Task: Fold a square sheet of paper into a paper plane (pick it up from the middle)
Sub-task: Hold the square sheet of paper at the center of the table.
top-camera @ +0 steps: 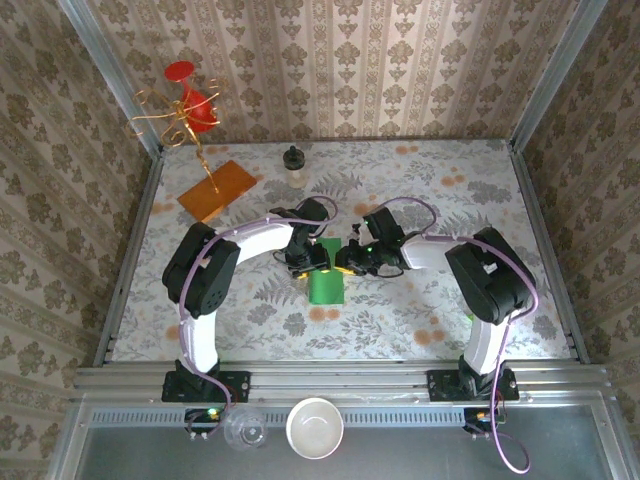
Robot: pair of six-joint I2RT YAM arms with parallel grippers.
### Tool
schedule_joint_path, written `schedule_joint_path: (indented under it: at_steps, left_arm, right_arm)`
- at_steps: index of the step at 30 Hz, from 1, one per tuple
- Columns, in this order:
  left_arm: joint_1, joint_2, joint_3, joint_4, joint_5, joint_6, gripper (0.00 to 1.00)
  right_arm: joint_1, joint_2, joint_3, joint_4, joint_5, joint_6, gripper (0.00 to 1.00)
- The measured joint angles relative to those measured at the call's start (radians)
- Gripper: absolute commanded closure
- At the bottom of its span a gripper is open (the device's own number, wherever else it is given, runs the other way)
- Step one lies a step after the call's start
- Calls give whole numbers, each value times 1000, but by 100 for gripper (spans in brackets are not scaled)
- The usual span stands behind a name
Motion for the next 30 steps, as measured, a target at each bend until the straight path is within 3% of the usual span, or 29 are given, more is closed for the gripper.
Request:
schedule_joint_path:
  at_steps: [23, 30]
  left_arm:
    - [3, -16, -12, 11, 8, 0, 50]
    - [56, -82, -61, 89, 113, -8, 40]
  right_arm:
    - [-1, 92, 43, -34, 3, -37, 89]
    - [-3, 110, 80, -101, 2, -80, 90]
